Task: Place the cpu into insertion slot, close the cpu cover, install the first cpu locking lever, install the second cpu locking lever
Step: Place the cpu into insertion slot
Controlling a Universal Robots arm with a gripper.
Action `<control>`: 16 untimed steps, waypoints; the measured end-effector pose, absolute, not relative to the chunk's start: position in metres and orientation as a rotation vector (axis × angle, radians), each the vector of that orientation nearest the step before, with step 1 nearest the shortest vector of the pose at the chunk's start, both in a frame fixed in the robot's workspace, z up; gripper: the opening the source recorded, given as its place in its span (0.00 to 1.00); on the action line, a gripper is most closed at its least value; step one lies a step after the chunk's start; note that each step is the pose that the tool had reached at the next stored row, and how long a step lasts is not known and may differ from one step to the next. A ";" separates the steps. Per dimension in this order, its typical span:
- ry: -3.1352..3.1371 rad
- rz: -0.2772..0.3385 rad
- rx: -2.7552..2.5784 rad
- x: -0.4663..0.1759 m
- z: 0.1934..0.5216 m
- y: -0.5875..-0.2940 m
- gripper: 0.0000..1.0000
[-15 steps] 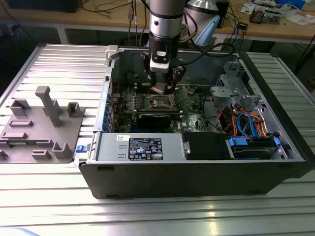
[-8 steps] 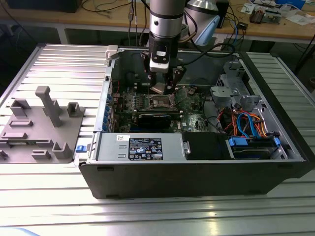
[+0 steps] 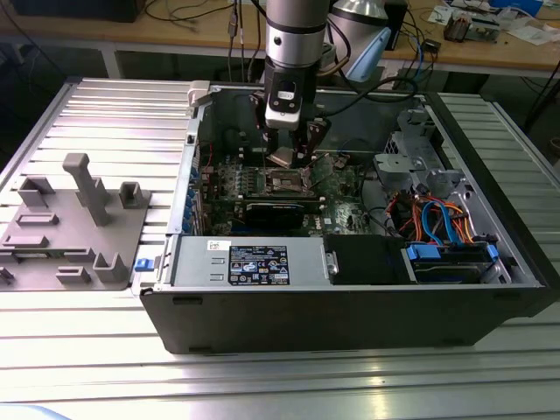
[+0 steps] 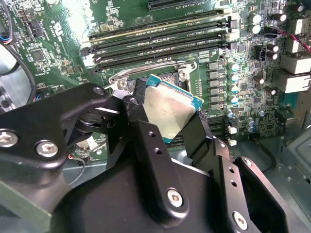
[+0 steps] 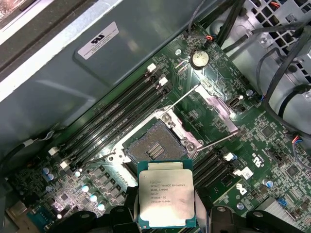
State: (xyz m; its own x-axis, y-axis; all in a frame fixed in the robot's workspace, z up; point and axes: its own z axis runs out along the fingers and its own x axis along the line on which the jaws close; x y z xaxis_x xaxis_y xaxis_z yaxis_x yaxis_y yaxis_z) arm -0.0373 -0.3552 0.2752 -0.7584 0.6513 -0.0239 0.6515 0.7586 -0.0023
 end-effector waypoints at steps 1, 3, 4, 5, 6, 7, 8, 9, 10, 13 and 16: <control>2.925 -0.016 1.085 -0.037 0.275 -0.355 0.55; 2.924 -0.017 1.088 -0.037 0.275 -0.355 0.55; 2.923 -0.017 1.089 -0.037 0.275 -0.355 0.55; 2.923 -0.018 1.090 -0.037 0.275 -0.355 0.55; 2.922 -0.018 1.092 -0.037 0.275 -0.355 0.55; 2.922 -0.019 1.093 -0.037 0.275 -0.355 0.55; 2.921 -0.019 1.094 -0.037 0.275 -0.355 0.55; 2.921 -0.019 1.095 -0.037 0.275 -0.355 0.55; 2.920 -0.019 1.096 -0.037 0.275 -0.355 0.55; 2.919 -0.019 1.100 -0.037 0.275 -0.355 0.55; 2.918 -0.019 1.103 -0.037 0.275 -0.355 0.55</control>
